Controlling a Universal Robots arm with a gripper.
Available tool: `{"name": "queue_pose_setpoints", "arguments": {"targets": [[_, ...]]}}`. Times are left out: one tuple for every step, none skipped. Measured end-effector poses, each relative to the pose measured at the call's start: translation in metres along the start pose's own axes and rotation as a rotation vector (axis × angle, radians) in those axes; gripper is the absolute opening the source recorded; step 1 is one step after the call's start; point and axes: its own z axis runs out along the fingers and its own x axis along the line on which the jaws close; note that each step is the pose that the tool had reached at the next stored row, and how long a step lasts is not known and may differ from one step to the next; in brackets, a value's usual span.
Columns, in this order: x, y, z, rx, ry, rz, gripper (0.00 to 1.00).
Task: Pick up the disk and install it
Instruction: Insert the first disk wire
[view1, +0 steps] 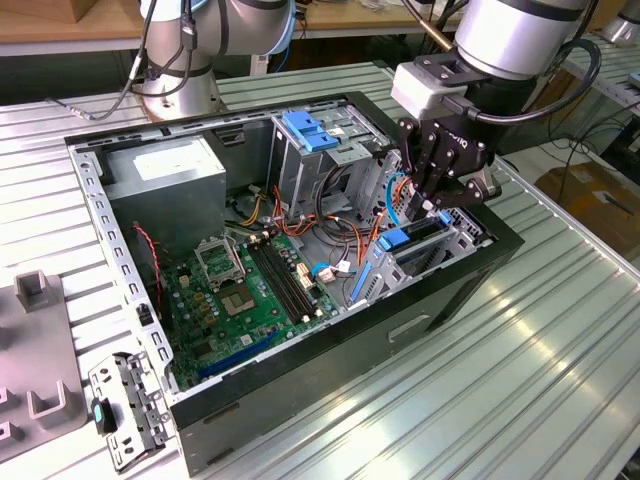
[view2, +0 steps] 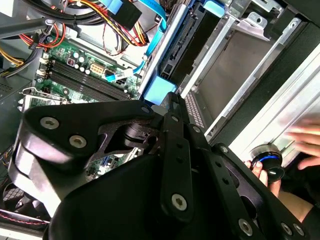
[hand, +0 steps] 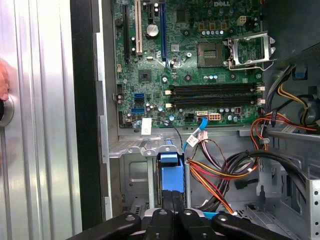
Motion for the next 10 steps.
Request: {"name": "queue_pose_setpoints", "arguments": {"targets": [[0.0, 0.0, 0.0, 0.0, 0.0, 0.0, 0.11], [0.0, -0.0001, 0.0, 0.0, 0.0, 0.0, 0.11], [-0.0001, -0.0004, 0.0, 0.0, -0.0001, 0.0, 0.11], [-0.0001, -0.0007, 0.0001, 0.0, 0.0, 0.0, 0.11], [-0.0001, -0.0011, 0.0, 0.0, 0.0003, 0.0, 0.11], [-0.0001, -0.0016, 0.0001, 0.0, 0.0004, 0.0, 0.11], [-0.0001, -0.0022, 0.0002, 0.0, 0.0004, 0.0, 0.11], [-0.0002, -0.0031, 0.0003, 0.0001, 0.0005, 0.0, 0.11], [-0.0002, -0.004, 0.0003, 0.0001, 0.0006, 0.0, 0.11], [-0.0003, -0.005, 0.0004, 0.0001, 0.001, 0.0, 0.11]]}}
